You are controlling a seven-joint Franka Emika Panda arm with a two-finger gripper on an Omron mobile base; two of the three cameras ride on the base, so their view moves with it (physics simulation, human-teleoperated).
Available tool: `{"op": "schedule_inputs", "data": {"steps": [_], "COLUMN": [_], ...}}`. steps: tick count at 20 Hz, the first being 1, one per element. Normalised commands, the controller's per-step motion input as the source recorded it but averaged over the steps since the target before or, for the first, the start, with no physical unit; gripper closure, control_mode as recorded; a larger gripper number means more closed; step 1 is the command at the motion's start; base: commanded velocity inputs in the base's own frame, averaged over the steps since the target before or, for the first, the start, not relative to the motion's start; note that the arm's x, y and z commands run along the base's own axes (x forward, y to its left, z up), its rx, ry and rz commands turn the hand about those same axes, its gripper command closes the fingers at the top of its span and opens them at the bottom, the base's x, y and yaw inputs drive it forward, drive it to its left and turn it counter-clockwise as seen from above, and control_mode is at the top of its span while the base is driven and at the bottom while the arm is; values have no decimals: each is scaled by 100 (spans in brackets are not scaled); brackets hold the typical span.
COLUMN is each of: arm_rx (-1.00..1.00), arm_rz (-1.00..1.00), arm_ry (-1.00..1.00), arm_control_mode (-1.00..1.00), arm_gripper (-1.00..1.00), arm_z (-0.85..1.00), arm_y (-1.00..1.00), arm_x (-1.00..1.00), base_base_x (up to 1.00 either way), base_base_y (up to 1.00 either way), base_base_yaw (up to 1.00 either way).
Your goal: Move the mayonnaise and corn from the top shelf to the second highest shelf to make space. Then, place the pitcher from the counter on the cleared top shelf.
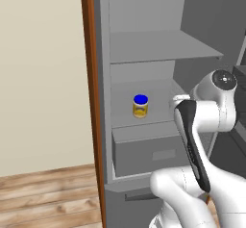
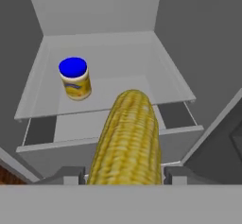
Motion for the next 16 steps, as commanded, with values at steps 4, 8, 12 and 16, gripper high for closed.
{"op": "schedule_inputs", "data": {"steps": [4,8,12,16], "arm_rx": [0,0,0,0], "arm_rz": [0,0,0,0], "arm_ry": [0,0,0,0], "arm_control_mode": [-100,-100,-100,-100], "arm_gripper": [100,100,100,100], "arm_z": [-10,-26,-39,-44], "arm_y": [0,-6,-24,-31], "arm_x": [50,48,31,34], "base_base_x": [0,0,0,0], "base_base_y": [0,0,0,0], "base_base_yaw": [0,0,0,0]}}
